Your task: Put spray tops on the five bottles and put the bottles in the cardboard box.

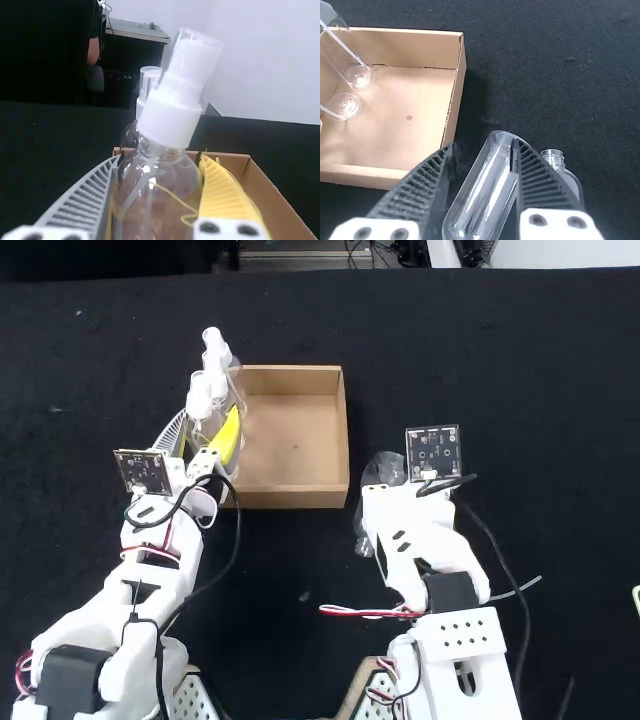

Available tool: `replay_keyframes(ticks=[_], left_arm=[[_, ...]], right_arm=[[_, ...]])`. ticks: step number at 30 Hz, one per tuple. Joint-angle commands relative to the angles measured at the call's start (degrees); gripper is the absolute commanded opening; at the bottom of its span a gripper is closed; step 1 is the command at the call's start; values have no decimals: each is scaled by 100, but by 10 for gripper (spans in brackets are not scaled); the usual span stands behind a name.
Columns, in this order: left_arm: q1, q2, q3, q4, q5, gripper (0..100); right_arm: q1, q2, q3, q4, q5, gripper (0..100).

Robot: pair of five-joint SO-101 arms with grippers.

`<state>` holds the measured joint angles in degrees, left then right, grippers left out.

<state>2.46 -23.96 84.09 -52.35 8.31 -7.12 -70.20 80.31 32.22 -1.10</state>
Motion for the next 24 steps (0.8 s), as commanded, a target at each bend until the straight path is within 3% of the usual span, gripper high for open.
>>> replay_keyframes(ticks=[1, 7, 12, 24], left_arm=[[13, 18, -268, -114, -35, 30], [4, 624, -391, -193, -229, 30], [4, 1108, -321, -1196, -281, 30], [4, 1451, -312, -1213, -255, 30]], right_arm=[[105, -154, -180, -176, 62, 162], [105, -154, -180, -176, 62, 162], [105, -154, -180, -176, 62, 162], [105, -154, -180, -176, 62, 162]])
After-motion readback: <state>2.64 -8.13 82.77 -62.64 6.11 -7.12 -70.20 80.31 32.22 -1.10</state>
